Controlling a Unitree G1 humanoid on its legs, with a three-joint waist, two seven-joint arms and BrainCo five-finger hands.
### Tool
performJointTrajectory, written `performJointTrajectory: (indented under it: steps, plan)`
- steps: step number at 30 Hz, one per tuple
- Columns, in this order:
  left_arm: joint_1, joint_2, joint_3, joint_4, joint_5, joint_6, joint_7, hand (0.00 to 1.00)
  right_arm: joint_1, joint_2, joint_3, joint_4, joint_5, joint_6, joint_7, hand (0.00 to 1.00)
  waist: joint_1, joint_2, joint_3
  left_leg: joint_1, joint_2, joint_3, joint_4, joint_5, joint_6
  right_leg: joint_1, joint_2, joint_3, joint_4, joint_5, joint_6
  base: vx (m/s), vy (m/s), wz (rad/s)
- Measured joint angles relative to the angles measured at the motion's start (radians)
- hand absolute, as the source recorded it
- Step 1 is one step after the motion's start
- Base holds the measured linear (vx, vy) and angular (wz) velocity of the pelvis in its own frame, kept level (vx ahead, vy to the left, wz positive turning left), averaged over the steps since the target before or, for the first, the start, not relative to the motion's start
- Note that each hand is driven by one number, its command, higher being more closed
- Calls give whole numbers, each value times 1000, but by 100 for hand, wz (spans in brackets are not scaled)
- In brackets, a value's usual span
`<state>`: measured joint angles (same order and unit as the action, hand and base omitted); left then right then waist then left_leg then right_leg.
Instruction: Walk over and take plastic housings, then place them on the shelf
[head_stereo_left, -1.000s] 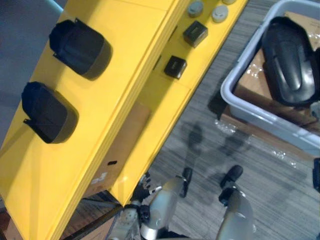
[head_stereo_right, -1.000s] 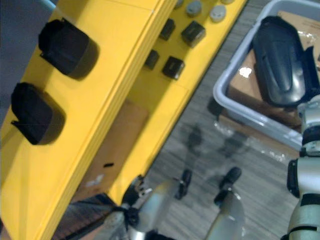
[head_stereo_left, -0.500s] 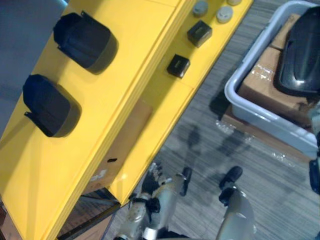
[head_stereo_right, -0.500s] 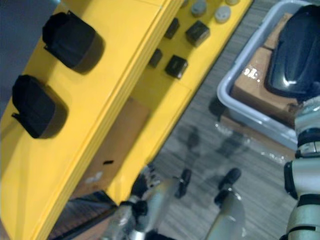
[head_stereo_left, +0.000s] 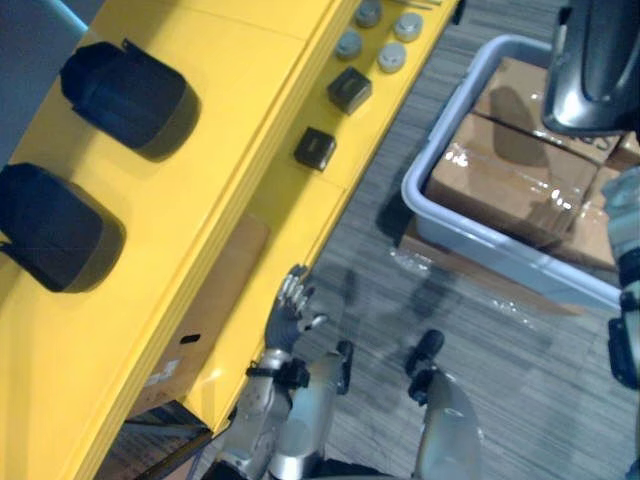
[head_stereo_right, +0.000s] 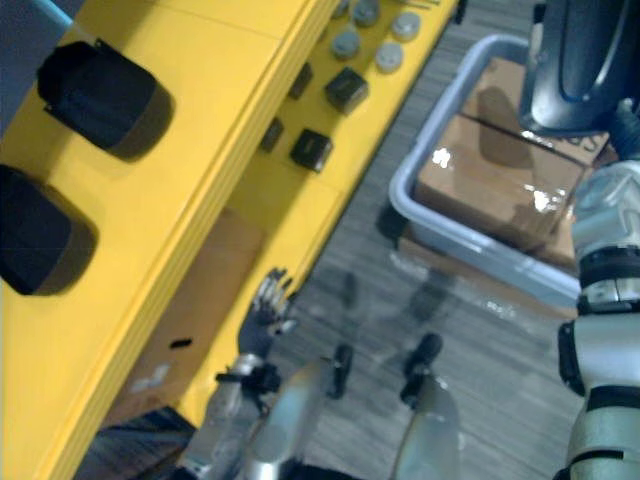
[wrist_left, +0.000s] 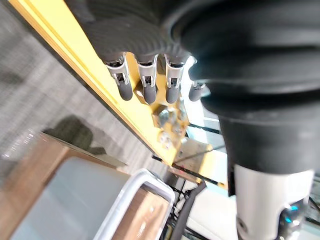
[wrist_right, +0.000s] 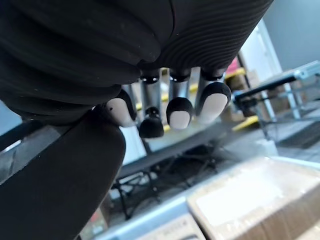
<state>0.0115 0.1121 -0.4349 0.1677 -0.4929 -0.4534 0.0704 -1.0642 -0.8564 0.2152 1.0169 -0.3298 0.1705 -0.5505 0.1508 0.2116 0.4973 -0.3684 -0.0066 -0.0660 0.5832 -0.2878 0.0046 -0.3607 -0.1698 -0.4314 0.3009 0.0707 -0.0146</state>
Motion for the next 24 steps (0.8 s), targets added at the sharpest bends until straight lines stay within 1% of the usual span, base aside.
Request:
performJointTrajectory:
  steps: [3, 5, 6, 7, 8, 9, 10, 11, 12, 13, 14, 15, 16, 17, 18, 20, 21, 22, 23, 24]
  plan:
    - [-33, 1, 1, -17, 3, 10, 11, 0, 0, 17, 0, -19, -1, -5, -21, 100, -1, -9, 6, 1, 9, 6, -3, 1, -1, 3, 13, 7, -18, 11, -4, 17, 18, -8]
    - [-67, 1, 2, -25, 25, 40, 37, 0, 0, 31, 0, -50, -2, -34, -55, 100, -5, -23, 16, 3, 14, 14, -9, 3, -5, 5, 22, 14, -37, 23, -5, 1, 27, -13]
    - [-75, 2, 3, -25, 32, 49, 40, 0, 0, 34, 0, -68, -3, -40, -64, 100, -8, -27, 18, 4, 15, 17, -10, 3, -5, 6, 24, 17, -41, 26, -6, -5, 32, -9]
    - [-93, 2, 6, -25, 32, 69, 49, 0, 1, 45, 0, -113, -13, -49, -79, 100, -21, -34, 23, 8, 16, 19, -13, 3, -5, 13, 28, 18, -55, 34, -6, -4, 32, -7]
    - [-98, 2, 11, -25, 35, 83, 59, 0, 4, 52, -2, -137, -24, -57, -87, 100, -28, -39, 26, 14, 16, 20, -16, 3, -5, 19, 30, 20, -61, 37, -6, 1, 44, -8]
    - [-118, 1, 27, -25, 39, 106, 74, 0, 27, 61, -12, -203, -43, -80, -102, 100, -37, -47, 30, 26, 19, 24, -20, 3, -5, 33, 36, 22, -76, 43, -5, 0, 47, -6]
    - [-142, 3, 51, -27, 38, 131, 82, 0, 69, 72, -28, -282, -65, -99, -115, 100, -48, -59, 33, 41, 21, 25, -30, 4, -6, 50, 41, 24, -92, 49, -4, 6, 44, -9]
    - [-150, 6, 68, -32, 34, 144, 83, 0, 94, 85, -39, -328, -75, -109, -122, 100, -52, -69, 33, 52, 22, 30, -39, 5, -8, 57, 44, 29, -99, 52, -4, 10, 35, -19]
    - [-166, 22, 97, -42, 28, 178, 84, 0, 148, 119, -53, -414, -92, -128, -134, 100, -56, -92, 32, 80, 27, 50, -60, 8, -11, 75, 51, 44, -119, 58, -4, 26, 22, -30]
    - [-179, 40, 110, -53, 28, 203, 86, 0, 186, 146, -57, -471, -109, -138, -139, 100, -62, -106, 32, 101, 29, 57, -76, 10, -12, 88, 55, 52, -132, 63, -5, 31, 20, -32]
    - [-199, 61, 121, -67, 28, 232, 91, 0, 239, 173, -57, -544, -127, -156, -147, 100, -74, -123, 30, 127, 30, 71, -99, 15, -13, 108, 59, 59, -153, 69, -4, 30, 15, -22]
    - [-210, 72, 127, -74, 28, 246, 95, 0, 266, 188, -59, -574, -139, -165, -148, 100, -80, -131, 28, 139, 30, 75, -110, 17, -14, 118, 62, 62, -165, 74, -3, 37, 19, -24]
    - [-232, 79, 140, -84, 31, 263, 104, 0, 316, 221, -62, -627, -167, -179, -151, 100, -88, -149, 25, 164, 31, 85, -131, 21, -15, 134, 68, 77, -185, 81, -2, 36, 20, -22]
    - [-244, 82, 148, -86, 34, 269, 107, 0, 341, 236, -67, -649, -181, -189, -151, 100, -93, -154, 22, 174, 32, 91, -140, 22, -15, 142, 69, 79, -194, 84, -1, 42, 34, -24]
    - [-272, 84, 158, -91, 40, 281, 113, 0, 389, 264, -77, -685, -208, -206, -151, 100, -108, -165, 16, 193, 31, 103, -155, 25, -14, 157, 72, 84, -209, 89, 0, 26, 35, -21]
    - [-322, 97, 158, -101, 39, 292, 114, 0, 456, 303, -80, -728, -239, -226, -153, 100, -117, -181, 5, 227, 33, 121, -178, 26, -14, 177, 78, 104, -228, 96, 1, 36, 52, -27]
    - [-336, 99, 158, -101, 38, 296, 114, 0, 475, 314, -81, -737, -245, -233, -153, 100, -121, -183, 4, 239, 34, 126, -184, 26, -14, 186, 79, 107, -234, 97, 3, 44, 69, -22]
    - [-360, 102, 159, -102, 27, 302, 113, 0, 506, 335, -82, -748, -271, -242, -153, 100, -131, -185, -2, 261, 34, 131, -197, 26, -14, 205, 82, 112, -245, 99, 5, 22, 50, -12]
    - [-372, 106, 159, -102, 20, 304, 112, 0, 531, 353, -82, -757, -286, -249, -153, 100, -140, -186, -15, 268, 34, 132, -204, 26, -14, 211, 83, 112, -253, 100, 6, 30, 70, -10]
    - [-383, 110, 159, -102, 12, 305, 110, 0, 565, 373, -81, -767, -300, -264, -153, 100, -146, -189, -38, 275, 32, 136, -215, 31, -15, 214, 84, 116, -264, 104, 6, 29, 51, -11]
